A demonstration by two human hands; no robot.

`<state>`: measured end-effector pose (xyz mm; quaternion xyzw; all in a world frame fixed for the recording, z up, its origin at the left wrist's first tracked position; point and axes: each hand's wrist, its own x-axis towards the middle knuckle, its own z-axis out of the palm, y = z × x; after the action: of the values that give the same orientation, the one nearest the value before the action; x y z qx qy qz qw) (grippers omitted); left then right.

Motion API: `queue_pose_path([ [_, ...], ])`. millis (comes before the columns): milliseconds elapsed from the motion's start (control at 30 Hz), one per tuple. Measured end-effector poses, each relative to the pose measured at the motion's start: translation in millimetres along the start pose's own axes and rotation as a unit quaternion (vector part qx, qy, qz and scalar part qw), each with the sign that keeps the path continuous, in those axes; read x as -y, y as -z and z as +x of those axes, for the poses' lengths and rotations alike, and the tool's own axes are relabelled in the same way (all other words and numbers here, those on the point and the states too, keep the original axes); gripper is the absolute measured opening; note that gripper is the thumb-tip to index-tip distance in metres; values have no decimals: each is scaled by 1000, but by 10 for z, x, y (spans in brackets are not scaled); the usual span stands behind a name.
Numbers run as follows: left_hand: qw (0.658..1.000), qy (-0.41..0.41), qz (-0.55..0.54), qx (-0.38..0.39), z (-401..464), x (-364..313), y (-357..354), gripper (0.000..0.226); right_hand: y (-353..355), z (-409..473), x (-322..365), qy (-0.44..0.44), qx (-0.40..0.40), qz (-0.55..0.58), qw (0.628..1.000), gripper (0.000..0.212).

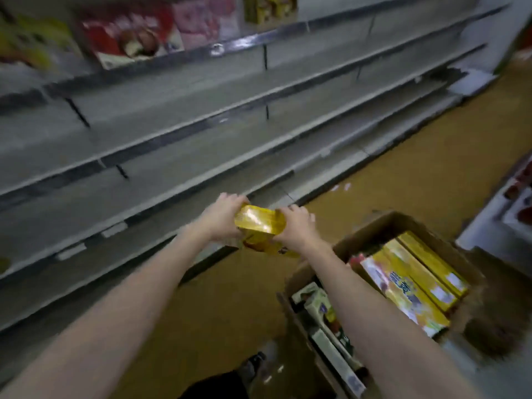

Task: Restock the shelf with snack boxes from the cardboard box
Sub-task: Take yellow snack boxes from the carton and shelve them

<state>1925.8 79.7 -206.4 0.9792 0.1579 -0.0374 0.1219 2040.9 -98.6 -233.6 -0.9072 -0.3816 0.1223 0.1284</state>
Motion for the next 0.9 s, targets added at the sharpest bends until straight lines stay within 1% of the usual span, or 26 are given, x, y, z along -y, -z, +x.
queue_pose_path([
  [67, 998, 31, 48, -30, -200, 254, 193, 70, 47, 150, 374, 42, -9, -3, 999, 78],
  [167, 987, 89, 113, -74, -436, 553, 480, 63, 152, 311, 941, 90, -21, -6, 996, 78],
  [233, 980, 110, 140, -93, -526, 732, 658, 60, 216, 399, 1275, 110, -39, -8, 993, 78],
  [300, 977, 119, 147, -98, -597, 933, 828, 65, 266, 501, 1572, 132, -62, -24, 989, 72],
  [367, 977, 126, 138, -104, -676, 1171, 1006, 77, 318, 611, 1861, 150, -80, -33, 985, 70],
  [433, 975, 129, 129, -130, -790, 1432, 1182, 82, 372, 703, 2177, 168, -88, -29, 981, 73],
  [500, 971, 134, 117, -157, -931, 1708, 1348, 81, 422, 786, 2535, 190, -82, -14, 978, 76],
  [600, 965, 151, 92, -194, -1162, 2148, 1604, 79, 447, 927, 3098, 225, -92, -10, 970, 74],
  [667, 958, 165, 90, -216, -1294, 2441, 1781, 79, 452, 1044, 3449, 250, -97, -2, 963, 77],
  [800, 946, 201, 72, -243, -1511, 2986, 2098, 84, 452, 1275, 4048, 285, -138, -8, 949, 79],
  [900, 937, 221, 33, -269, -1648, 3343, 2335, 84, 517, 1407, 4472, 280, -174, -10, 944, 89],
])
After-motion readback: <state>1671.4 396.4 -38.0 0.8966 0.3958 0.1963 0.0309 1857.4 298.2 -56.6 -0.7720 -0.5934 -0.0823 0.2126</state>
